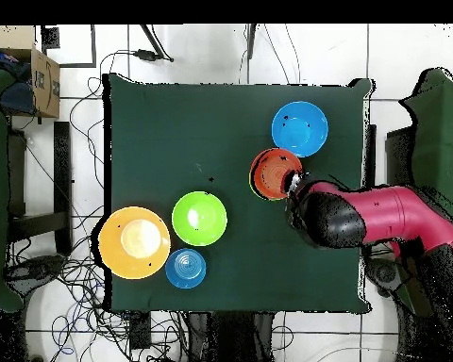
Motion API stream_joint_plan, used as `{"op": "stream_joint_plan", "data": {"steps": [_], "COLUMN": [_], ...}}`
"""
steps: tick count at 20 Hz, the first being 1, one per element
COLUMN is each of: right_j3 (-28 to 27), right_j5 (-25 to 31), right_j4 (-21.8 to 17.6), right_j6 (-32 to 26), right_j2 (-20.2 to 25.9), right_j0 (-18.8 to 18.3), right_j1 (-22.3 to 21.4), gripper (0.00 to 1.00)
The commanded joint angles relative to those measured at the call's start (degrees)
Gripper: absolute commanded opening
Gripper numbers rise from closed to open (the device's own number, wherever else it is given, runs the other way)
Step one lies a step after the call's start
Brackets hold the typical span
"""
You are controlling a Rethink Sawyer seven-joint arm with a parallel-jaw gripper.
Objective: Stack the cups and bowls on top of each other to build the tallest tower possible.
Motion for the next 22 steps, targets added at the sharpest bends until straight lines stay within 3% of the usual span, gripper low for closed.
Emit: {"op": "stream_joint_plan", "data": {"steps": [1, 22], "right_j3": [2.29, 6.76], "right_j5": [0.21, -3.68], "right_j4": [-1.21, -3.24], "right_j6": [-8.49, -3.82], "right_j2": [0.44, -2.47], "right_j0": [1.98, 2.65], "right_j1": [0.59, 0.76], "gripper": [0.00, 0.00]}}
